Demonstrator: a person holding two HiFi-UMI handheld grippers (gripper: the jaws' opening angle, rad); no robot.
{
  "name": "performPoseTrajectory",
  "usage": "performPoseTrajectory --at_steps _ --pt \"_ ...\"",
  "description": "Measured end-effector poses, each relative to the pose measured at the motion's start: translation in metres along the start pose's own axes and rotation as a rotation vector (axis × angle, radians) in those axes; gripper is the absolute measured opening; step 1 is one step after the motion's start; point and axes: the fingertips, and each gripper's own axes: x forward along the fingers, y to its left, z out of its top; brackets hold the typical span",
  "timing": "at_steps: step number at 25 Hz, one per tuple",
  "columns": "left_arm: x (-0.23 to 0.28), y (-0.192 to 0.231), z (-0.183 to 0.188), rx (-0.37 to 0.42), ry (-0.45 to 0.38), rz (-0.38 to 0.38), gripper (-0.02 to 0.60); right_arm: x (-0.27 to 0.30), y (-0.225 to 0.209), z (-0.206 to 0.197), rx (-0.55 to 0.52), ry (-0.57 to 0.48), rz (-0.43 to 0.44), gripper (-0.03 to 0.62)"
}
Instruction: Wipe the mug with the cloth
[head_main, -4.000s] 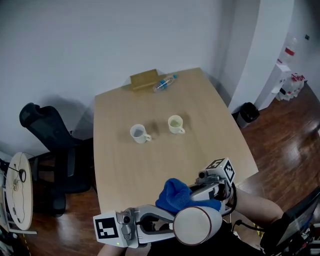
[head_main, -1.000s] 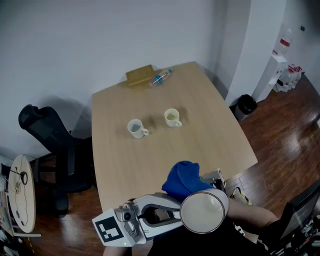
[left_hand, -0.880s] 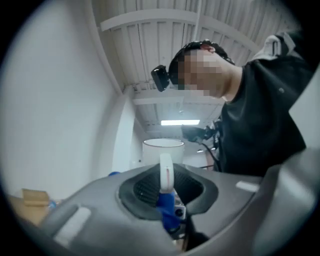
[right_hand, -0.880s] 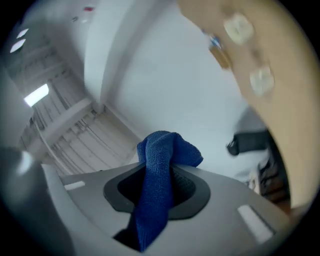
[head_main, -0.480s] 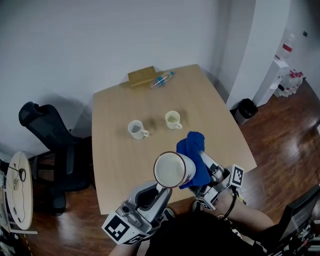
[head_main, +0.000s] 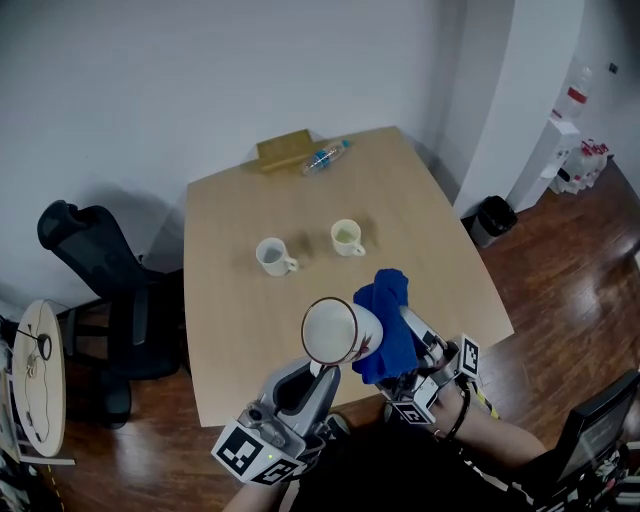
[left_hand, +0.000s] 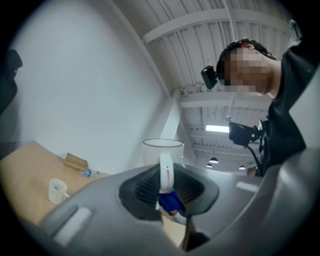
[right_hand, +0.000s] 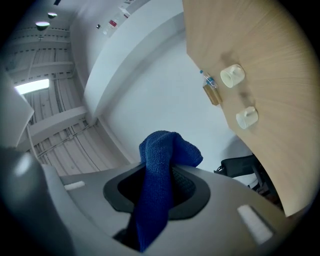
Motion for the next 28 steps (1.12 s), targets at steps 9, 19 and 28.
performPoseTrajectory --at_steps 9,19,28 --pt "-0.002 0.031 -0.01 -0.061 -0.028 0.11 0.061 -0.008 -0.027 -0.016 0.084 0.012 -0.074 0.103" --pt "-0.063 0.163 -0.1 0.138 0.216 0.513 0.061 -0.009 -0.052 0.065 -1.0 0.326 -0.556 0.104" --pt "-0.064 0.213 -0.195 0.198 0.474 0.491 0.061 -0.062 -0.2 0.106 -1.573 0.926 -1.046 0.107"
